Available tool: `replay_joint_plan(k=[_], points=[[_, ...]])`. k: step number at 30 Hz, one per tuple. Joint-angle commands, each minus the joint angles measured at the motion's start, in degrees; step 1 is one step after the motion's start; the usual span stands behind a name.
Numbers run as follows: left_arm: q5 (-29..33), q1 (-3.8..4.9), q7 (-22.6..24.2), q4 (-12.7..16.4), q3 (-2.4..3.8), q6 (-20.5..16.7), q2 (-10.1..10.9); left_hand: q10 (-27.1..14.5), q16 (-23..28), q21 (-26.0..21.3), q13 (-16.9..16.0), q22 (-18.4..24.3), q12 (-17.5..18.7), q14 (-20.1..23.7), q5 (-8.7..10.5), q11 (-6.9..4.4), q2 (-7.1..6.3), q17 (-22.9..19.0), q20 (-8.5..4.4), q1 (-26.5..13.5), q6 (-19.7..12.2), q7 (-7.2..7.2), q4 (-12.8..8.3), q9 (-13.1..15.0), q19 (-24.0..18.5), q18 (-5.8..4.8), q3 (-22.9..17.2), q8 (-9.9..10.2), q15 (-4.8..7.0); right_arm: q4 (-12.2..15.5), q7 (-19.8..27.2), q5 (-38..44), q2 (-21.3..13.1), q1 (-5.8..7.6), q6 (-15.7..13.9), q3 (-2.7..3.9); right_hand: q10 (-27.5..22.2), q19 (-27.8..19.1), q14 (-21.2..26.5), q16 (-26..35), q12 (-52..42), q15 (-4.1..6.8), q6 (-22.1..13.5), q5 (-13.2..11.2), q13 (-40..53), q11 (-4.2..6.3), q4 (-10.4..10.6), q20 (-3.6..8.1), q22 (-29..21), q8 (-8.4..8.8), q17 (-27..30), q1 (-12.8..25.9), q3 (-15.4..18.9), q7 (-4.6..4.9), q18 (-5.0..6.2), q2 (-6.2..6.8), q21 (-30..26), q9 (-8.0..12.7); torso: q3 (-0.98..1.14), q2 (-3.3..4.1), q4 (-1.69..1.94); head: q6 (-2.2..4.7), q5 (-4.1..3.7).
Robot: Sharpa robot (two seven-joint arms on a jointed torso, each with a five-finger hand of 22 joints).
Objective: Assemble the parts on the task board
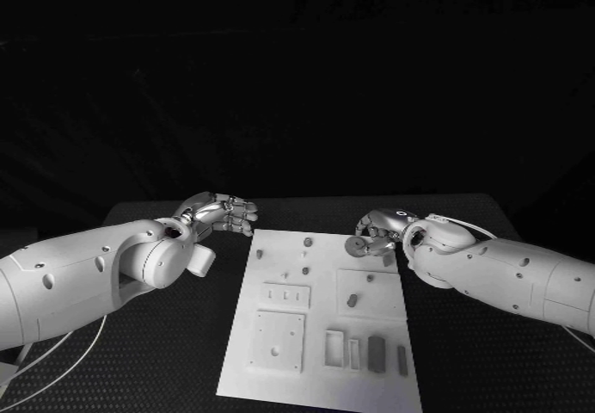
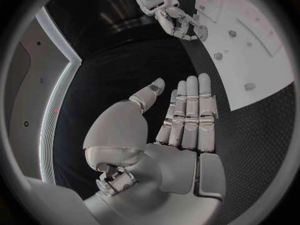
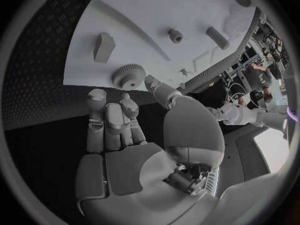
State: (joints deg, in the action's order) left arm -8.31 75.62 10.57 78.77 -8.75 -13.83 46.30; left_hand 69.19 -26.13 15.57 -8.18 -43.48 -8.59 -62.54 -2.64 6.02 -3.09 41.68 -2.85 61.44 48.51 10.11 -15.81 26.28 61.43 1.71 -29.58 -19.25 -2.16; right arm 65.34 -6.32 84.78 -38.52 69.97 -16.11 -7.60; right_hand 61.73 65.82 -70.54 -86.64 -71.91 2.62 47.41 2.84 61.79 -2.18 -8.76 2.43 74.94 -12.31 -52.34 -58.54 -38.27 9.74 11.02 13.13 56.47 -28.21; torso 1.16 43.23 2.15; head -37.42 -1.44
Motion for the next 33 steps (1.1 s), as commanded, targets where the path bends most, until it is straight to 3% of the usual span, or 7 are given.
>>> replay_joint_plan(k=[1,7,10,12,16,23,33], points=[[-0.2,0.07,0.64,0.04,0.05,0.99,-0.19,0.2,0.24,-0.3,-0.1,-0.06,0.3,-0.35,-0.28,0.01,-0.12,0.08,-0.48,-0.67,0.11,0.2,-0.28,-0.08,0.0,1.17,0.09,0.27,-0.16,-0.5,0.95,-0.55,0.3,-0.06,0.28,0.01,-1.92,0.09,0.25,-0.38,-0.23,0.02,-0.28,0.0,-0.09,-1.35,0.32,-0.03,0.87,0.12,-0.15,0.29,0.05,0.28,3.98,0.03,-0.31,0.07,-0.01,0.0,0.04,-0.2,0.24],[-0.2,0.06,0.59,-0.09,0.04,1.14,-0.38,0.22,0.31,-0.32,-0.12,-0.08,0.34,-0.36,-0.28,0.01,-0.06,0.15,-0.49,-0.62,0.12,0.19,-0.3,-0.09,0.0,1.18,0.06,0.28,-0.15,-1.31,0.44,-0.52,0.54,-0.15,-0.64,0.0,-1.97,0.13,0.29,-0.47,-0.35,-0.01,-0.3,0.01,-0.15,-1.37,0.82,0.01,0.87,0.07,-0.04,0.55,0.05,0.3,3.98,-0.38,-0.29,0.07,-0.07,-0.03,-0.04,-0.72,0.35],[-0.2,0.06,0.55,-0.03,0.04,1.15,-0.42,0.22,0.33,-0.33,-0.12,-0.08,0.36,-0.36,-0.28,0.01,-0.06,0.17,-0.49,-0.63,0.12,0.2,-0.3,-0.09,-0.01,1.18,0.07,0.28,-0.16,-1.8,0.54,-0.52,0.75,-0.16,-0.52,0.0,-1.99,0.13,0.31,-0.49,-0.39,0.0,-0.31,0.01,-0.18,-1.37,0.87,0.03,0.87,0.05,0.0,0.49,0.0,0.3,3.98,-0.6,-0.29,0.06,-0.09,-0.01,-0.05,-0.65,0.35],[-0.2,0.06,0.6,-0.05,0.04,1.19,-0.48,0.22,0.34,-0.33,-0.13,-0.09,0.37,-0.37,-0.28,0.02,-0.06,0.18,-0.49,-0.63,0.12,0.2,-0.3,-0.1,-0.01,1.18,0.07,0.29,-0.16,-1.87,0.52,-0.52,0.91,-0.22,-0.4,-0.01,-2.01,0.12,0.34,-0.51,-0.41,0.0,-0.3,0.01,-0.19,-1.36,0.86,0.05,0.88,0.03,0.06,0.42,-0.02,0.29,3.98,-0.74,-0.28,0.06,-0.12,-0.01,-0.04,-0.78,0.71],[-0.2,0.06,0.55,-0.04,0.04,1.24,-0.48,0.22,0.37,-0.34,-0.13,-0.09,0.39,-0.37,-0.28,0.02,-0.05,0.21,-0.48,-0.65,0.1,0.21,-0.29,-0.1,-0.01,1.17,0.08,0.3,-0.16,-2.2,0.62,-0.52,1.25,-0.59,-0.1,-0.01,-2.05,0.09,0.36,-0.57,-0.5,0.02,-0.22,0.01,-0.24,-1.34,0.75,0.11,0.91,-0.07,0.09,0.19,-0.04,0.27,3.98,-1.39,-0.26,0.02,-0.02,-0.02,-0.07,-0.88,0.9],[-0.2,0.06,0.53,-0.13,0.03,1.26,-0.43,0.22,0.41,-0.36,-0.14,-0.1,0.42,-0.38,-0.28,0.03,-0.04,0.25,-0.48,-0.66,0.09,0.22,-0.29,-0.12,-0.01,1.17,0.09,0.32,-0.16,-3.49,0.94,-0.26,1.98,-1.19,0.4,-0.05,-2.12,-0.13,0.43,-0.74,-0.75,0.19,0.53,0.01,-0.4,-1.14,-0.44,0.16,1.01,-0.64,0.16,-0.35,0.42,0.05,3.98,-2.94,-0.17,-0.17,-0.03,-0.02,-0.04,-1.05,0.96],[-0.23,0.06,0.53,0.0,0.03,1.21,-0.29,0.23,0.45,-0.37,-0.15,-0.12,0.46,-0.39,-0.28,0.03,-0.03,0.3,-0.48,-0.65,0.09,0.22,-0.3,-0.13,-0.01,1.17,0.09,0.33,-0.16,-4.11,1.22,0.09,2.55,-1.53,0.87,-0.13,-1.98,-0.26,0.41,-0.88,-0.97,0.42,1.46,0.0,-0.62,-0.89,-1.72,0.14,1.03,-1.27,0.16,-0.6,0.82,-0.23,3.98,-3.98,-0.08,-0.38,-0.05,0.0,-0.16,-1.2,1.33]])
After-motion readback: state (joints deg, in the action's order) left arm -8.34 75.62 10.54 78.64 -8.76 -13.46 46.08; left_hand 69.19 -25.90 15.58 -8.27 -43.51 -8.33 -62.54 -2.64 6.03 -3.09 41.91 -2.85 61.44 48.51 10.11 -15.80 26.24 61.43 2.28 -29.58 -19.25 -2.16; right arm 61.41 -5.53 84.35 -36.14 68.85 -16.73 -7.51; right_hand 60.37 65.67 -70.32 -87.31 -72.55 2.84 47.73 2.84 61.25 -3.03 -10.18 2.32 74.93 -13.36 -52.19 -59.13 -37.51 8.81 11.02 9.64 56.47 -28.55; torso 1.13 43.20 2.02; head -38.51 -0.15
